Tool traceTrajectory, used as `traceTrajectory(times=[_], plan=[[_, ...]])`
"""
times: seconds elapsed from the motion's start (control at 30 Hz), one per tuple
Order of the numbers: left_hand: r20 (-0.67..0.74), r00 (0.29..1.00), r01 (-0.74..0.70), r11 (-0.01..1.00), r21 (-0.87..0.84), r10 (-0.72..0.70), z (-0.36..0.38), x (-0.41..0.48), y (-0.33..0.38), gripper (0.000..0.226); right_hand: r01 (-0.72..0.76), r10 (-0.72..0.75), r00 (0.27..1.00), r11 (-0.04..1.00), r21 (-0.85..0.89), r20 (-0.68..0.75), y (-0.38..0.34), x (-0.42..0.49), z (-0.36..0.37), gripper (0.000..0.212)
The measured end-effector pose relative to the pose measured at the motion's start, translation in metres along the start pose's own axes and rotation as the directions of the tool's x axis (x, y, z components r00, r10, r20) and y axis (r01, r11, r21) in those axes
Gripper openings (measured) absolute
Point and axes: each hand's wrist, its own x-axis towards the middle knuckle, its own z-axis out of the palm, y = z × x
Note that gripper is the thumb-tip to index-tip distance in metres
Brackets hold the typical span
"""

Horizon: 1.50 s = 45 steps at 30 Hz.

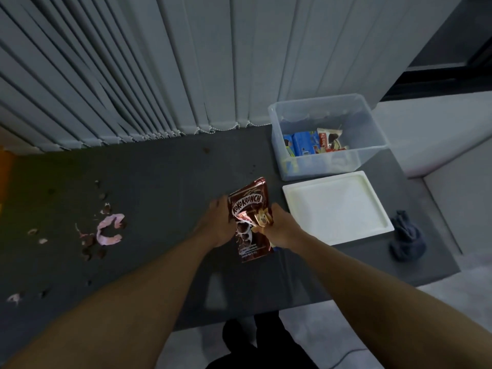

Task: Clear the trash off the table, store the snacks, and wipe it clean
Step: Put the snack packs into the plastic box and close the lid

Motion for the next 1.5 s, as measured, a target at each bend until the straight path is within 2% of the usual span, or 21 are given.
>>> traceTrajectory(times=[0.1, 0.23, 0.4, 0.57, 0.83, 0.9, 0.97, 1.17, 1.4, 1.5], plan=[[-0.065, 0.997, 0.036, 0.998, 0.045, -0.033, -0.018, -0.001, 0.007, 0.065, 0.052, -0.048, 0.997, 0.996, 0.069, -0.065, -0.009, -0.004, -0.019, 0.028], [-0.101, 0.994, 0.041, 0.998, 0.051, -0.036, -0.041, 0.002, 0.025, 0.076, 0.136, -0.113, 0.981, 0.981, 0.140, -0.161, -0.021, -0.007, -0.053, 0.034], [-0.130, 0.990, -0.042, 0.995, 0.095, 0.055, -0.061, 0.012, 0.057, 0.075, 0.183, -0.122, 0.952, 0.962, 0.201, -0.281, -0.031, -0.005, -0.105, 0.022], [-0.160, 0.979, -0.103, 0.983, 0.150, 0.127, -0.074, 0.029, 0.093, 0.073, 0.216, -0.154, 0.922, 0.966, 0.139, -0.356, -0.031, 0.001, -0.161, 0.026], [-0.217, 0.936, -0.218, 0.942, 0.256, 0.276, -0.085, 0.064, 0.144, 0.069, 0.203, -0.180, 0.855, 0.979, -0.004, -0.486, -0.029, 0.029, -0.245, 0.011], [-0.218, 0.932, -0.231, 0.938, 0.260, 0.290, -0.086, 0.074, 0.153, 0.068, 0.188, -0.188, 0.861, 0.981, -0.046, -0.474, -0.032, 0.035, -0.261, 0.010], [-0.222, 0.927, -0.238, 0.932, 0.272, 0.301, -0.087, 0.083, 0.160, 0.067, 0.168, -0.239, 0.842, 0.968, -0.186, -0.484, -0.034, 0.044, -0.274, 0.010], [-0.257, 0.906, -0.263, 0.923, 0.282, 0.337, -0.080, 0.113, 0.171, 0.057, 0.105, -0.385, 0.806, 0.841, -0.531, -0.450, -0.040, 0.081, -0.293, 0.009], [-0.231, 0.928, -0.195, 0.909, 0.369, 0.293, -0.065, 0.150, 0.174, 0.063, 0.089, -0.392, 0.881, 0.687, -0.721, -0.264, -0.038, 0.128, -0.290, 0.022], [-0.205, 0.936, -0.191, 0.900, 0.392, 0.288, -0.059, 0.161, 0.177, 0.064, 0.140, -0.338, 0.930, 0.690, -0.710, -0.145, -0.036, 0.145, -0.280, 0.014]])
